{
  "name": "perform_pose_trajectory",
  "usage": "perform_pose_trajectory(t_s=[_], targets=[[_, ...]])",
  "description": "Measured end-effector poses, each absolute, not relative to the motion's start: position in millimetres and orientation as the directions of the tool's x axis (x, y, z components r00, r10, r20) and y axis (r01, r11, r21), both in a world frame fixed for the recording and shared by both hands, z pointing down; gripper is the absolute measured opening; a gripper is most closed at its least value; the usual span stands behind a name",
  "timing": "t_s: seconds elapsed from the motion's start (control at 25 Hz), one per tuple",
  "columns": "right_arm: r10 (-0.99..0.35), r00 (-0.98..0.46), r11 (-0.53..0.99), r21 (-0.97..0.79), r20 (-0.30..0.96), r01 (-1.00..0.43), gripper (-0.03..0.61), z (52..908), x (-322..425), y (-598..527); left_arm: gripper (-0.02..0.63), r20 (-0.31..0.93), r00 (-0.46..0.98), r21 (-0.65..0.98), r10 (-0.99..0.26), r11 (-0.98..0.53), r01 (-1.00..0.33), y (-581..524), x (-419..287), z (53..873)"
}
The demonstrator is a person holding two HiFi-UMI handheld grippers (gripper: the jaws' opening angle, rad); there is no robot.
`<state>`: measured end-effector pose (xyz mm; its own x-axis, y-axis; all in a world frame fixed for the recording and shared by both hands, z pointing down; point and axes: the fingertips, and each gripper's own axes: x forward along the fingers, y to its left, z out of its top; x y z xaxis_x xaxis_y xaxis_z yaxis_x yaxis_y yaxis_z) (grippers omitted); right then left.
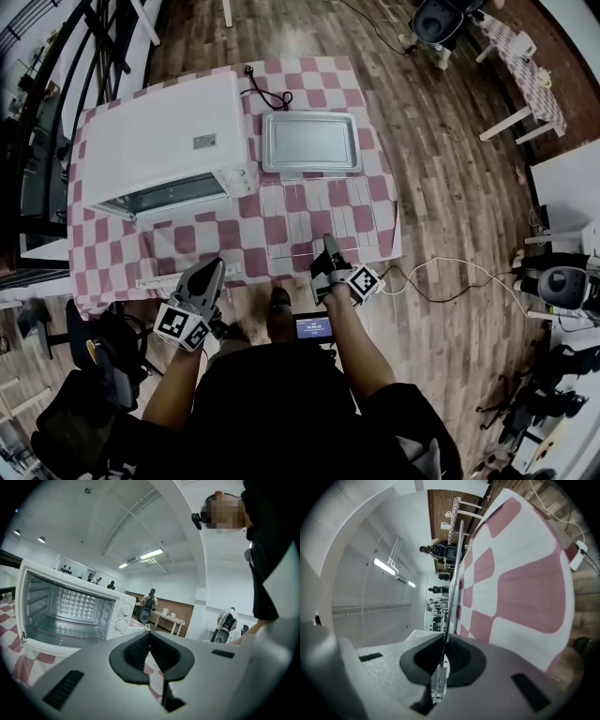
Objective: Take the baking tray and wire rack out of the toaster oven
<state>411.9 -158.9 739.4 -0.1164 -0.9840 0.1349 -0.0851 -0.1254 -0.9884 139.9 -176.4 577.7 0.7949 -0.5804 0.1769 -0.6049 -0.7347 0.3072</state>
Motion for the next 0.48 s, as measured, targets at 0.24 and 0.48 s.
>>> perform_pose_trajectory(t_s=[0.24, 0.48], targets=[[-0.973, -0.129, -0.182, -0.978, 0.194, -0.101, 0.002, 758.3, 418.1, -165.4, -0.006, 0.167, 0.77, 0.304, -0.615, -0.711, -0.634, -182.2, 137.3, 574.8], [-0.968, -0.141, -0.197, -0.976, 0.209, -0.094, 0.002, 764.8, 419.5, -175.0, -0.006, 0.17, 0.746, 0.304, -0.643, -0.686, -0.661, -181.0, 127.9, 576.5]])
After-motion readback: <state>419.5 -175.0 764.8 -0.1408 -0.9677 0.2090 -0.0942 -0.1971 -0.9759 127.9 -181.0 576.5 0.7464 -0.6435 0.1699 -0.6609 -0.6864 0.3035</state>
